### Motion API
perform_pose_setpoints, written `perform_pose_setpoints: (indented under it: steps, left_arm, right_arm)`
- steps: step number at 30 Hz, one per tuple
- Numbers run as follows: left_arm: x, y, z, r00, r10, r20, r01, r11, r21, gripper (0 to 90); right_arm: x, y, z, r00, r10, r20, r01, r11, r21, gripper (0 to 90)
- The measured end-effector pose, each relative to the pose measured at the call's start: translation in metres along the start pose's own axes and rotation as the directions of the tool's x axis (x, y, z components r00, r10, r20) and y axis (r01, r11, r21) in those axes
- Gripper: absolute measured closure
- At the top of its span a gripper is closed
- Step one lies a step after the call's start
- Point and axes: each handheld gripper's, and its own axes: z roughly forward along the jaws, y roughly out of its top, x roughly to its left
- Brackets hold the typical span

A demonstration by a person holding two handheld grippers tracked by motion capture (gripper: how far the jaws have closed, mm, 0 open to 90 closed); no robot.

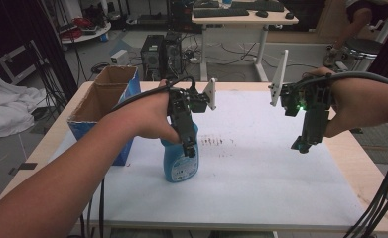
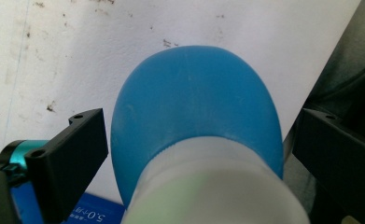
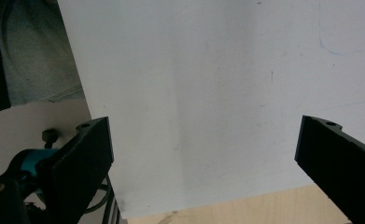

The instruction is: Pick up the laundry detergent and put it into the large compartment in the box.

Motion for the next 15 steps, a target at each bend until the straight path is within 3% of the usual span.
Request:
perform_pose_setpoints:
  steps: [15]
  left_arm:
    - [0.0004, 0.0007, -0.0006, 1.0000, 0.001, -0.005, -0.001, 1.0000, -0.003, 10.0]
  right_arm:
    - [-0.0004, 0.0019, 0.0023, 1.0000, -0.006, -0.002, 0.006, 1.000, 0.001, 3.4]
